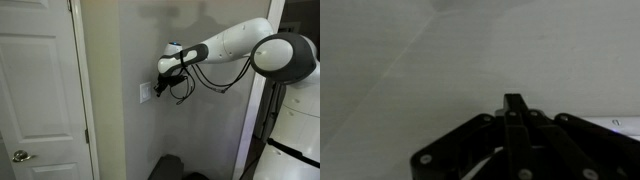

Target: Push the light switch to the right upwards

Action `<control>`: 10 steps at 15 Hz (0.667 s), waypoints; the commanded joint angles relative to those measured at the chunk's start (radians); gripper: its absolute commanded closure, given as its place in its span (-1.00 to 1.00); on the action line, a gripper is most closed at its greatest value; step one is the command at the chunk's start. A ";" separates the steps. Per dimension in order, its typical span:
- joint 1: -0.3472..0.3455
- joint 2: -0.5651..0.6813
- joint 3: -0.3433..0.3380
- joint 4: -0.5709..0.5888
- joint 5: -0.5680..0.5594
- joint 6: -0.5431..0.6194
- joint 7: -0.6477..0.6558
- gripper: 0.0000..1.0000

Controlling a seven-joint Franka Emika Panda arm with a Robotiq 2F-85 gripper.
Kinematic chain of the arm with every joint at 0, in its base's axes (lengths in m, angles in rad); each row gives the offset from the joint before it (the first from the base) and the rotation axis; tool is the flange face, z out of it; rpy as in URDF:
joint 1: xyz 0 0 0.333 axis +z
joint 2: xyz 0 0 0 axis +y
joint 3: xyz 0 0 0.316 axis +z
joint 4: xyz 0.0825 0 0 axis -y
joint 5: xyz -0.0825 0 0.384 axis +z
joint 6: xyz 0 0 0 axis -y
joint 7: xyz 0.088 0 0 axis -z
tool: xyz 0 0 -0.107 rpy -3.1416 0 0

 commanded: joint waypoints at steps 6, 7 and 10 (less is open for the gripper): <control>-0.009 -0.027 -0.031 -0.044 0.267 0.082 -0.229 1.00; -0.010 -0.032 -0.035 -0.047 0.281 0.074 -0.245 1.00; -0.011 -0.046 -0.044 -0.060 0.316 0.073 -0.290 1.00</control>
